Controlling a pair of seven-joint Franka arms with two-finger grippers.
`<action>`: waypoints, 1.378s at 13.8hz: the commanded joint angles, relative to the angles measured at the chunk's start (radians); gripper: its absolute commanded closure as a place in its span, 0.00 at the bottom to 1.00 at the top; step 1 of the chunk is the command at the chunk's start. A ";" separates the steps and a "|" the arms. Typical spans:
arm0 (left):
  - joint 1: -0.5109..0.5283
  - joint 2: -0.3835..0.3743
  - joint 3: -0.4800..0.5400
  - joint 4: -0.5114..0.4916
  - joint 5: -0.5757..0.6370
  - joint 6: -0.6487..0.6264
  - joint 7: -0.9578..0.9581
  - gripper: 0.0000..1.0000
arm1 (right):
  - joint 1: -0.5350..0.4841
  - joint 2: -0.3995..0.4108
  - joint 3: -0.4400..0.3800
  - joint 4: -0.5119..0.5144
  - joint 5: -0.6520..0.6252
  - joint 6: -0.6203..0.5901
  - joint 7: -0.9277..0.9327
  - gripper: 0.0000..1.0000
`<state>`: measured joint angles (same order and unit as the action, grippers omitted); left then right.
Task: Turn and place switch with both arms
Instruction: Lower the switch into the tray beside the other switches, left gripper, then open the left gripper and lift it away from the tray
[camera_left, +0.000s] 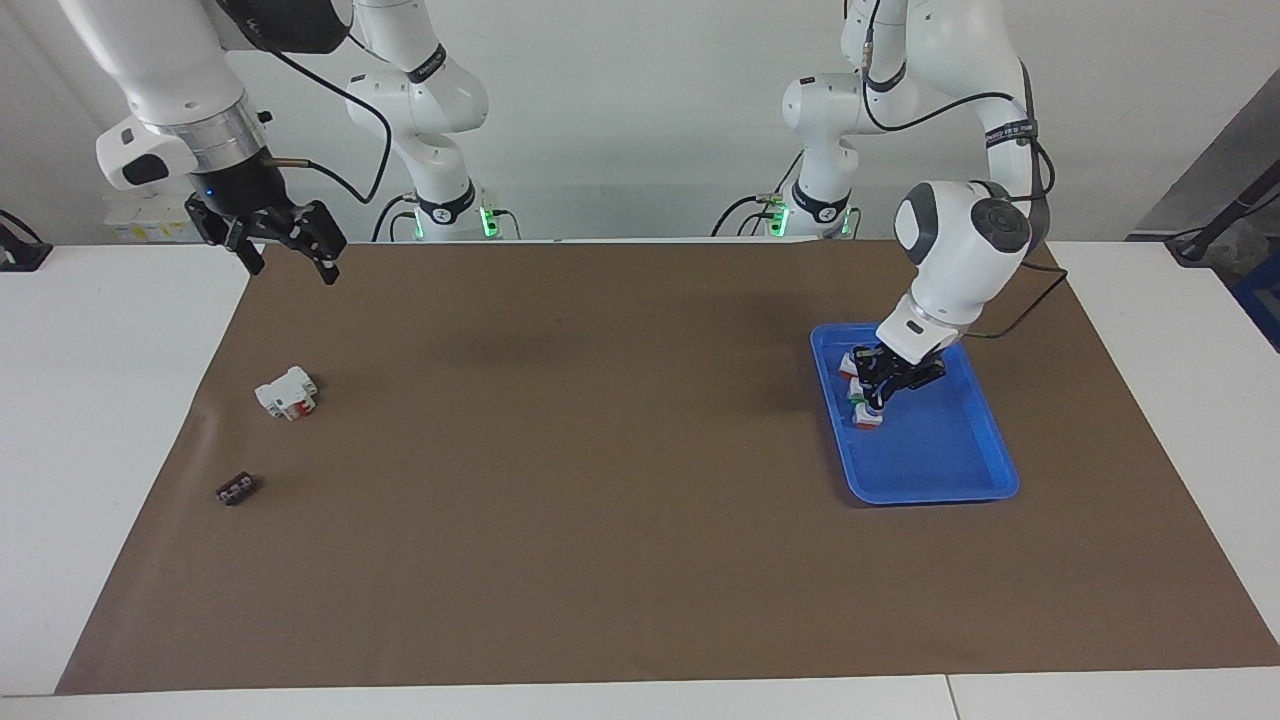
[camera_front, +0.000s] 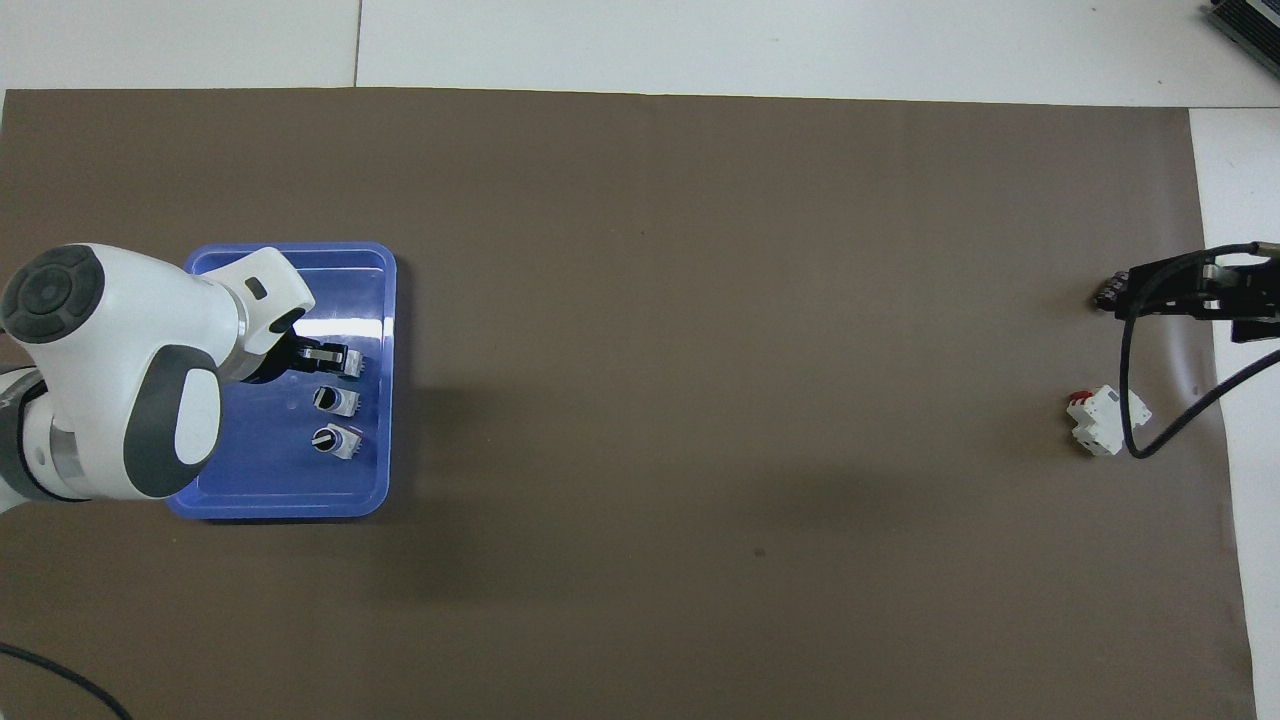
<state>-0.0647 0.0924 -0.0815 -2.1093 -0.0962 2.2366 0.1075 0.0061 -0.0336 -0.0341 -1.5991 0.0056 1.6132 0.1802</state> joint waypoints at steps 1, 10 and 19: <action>-0.009 -0.026 0.006 0.041 0.006 -0.049 0.004 0.00 | 0.006 -0.012 -0.004 -0.001 -0.022 -0.015 -0.008 0.00; -0.018 -0.166 0.035 0.191 0.020 -0.282 0.004 0.00 | 0.003 -0.012 -0.004 -0.002 -0.022 -0.012 -0.008 0.00; -0.021 -0.092 0.083 0.609 0.102 -0.739 0.018 0.00 | 0.002 -0.014 -0.006 -0.004 -0.022 -0.015 -0.010 0.00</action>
<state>-0.0713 -0.0465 -0.0247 -1.5742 -0.0122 1.5694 0.1129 0.0063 -0.0342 -0.0355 -1.5991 0.0056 1.6131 0.1802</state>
